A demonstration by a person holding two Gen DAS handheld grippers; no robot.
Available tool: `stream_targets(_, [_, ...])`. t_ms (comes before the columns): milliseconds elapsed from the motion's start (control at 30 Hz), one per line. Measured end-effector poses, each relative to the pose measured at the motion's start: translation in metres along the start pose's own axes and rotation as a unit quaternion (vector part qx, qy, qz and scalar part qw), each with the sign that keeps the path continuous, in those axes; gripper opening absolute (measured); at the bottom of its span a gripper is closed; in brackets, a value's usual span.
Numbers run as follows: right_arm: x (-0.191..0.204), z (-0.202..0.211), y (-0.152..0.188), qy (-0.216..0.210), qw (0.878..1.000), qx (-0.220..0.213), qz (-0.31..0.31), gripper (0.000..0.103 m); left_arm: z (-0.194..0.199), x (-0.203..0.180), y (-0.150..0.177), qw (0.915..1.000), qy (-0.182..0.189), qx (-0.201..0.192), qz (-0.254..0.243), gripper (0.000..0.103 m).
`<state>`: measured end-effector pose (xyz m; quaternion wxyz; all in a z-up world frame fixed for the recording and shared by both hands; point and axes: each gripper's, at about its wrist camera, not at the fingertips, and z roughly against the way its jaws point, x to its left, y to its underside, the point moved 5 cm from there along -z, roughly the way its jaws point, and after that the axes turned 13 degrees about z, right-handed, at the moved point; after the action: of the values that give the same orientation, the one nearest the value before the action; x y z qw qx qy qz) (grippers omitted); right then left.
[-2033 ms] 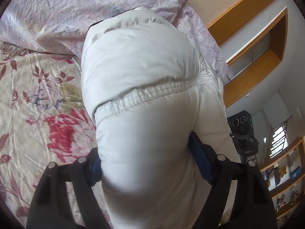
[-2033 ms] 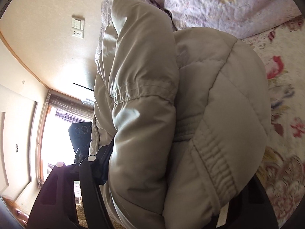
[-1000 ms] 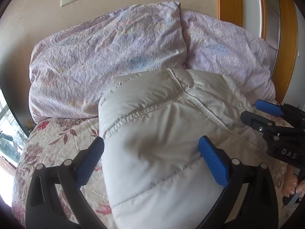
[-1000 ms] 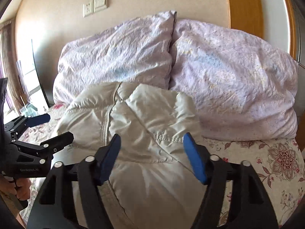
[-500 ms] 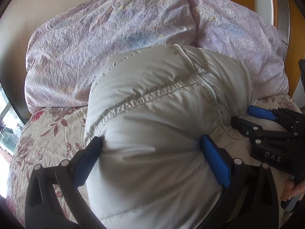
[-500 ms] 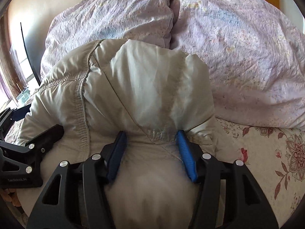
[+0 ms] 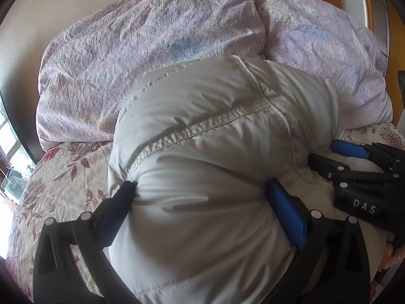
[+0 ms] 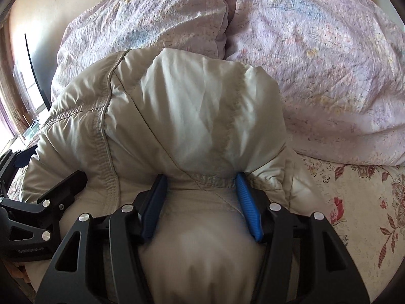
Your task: Fold large clothes
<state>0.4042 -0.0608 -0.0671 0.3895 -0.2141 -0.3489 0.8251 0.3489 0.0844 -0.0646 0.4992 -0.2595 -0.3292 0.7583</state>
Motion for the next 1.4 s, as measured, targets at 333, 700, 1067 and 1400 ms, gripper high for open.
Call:
stream_targets(333, [-0.001,0.037,0.018,0.005,1.0,-0.009,-0.005,0.059,0.002,0.002,-0.001,0.9999,0.016,0.004,0.004,0.101])
stream_targets(700, [-0.006,0.007,0.019,-0.012,1.0,-0.005,-0.019,0.064,0.0,0.0,-0.002,0.9997,-0.003,-0.024,0.008,0.101])
stream_targets(1067, [-0.004,0.096,0.035,0.052,0.997,-0.006,-0.062,0.102,0.071,0.021,0.01,0.9996,0.017,-0.015,0.018,0.101])
stream_targets(1400, [0.012,0.157,0.077,0.052,0.994,-0.015,-0.099,0.102,0.127,0.038,0.063,0.9994,0.018,0.014,0.027,0.101])
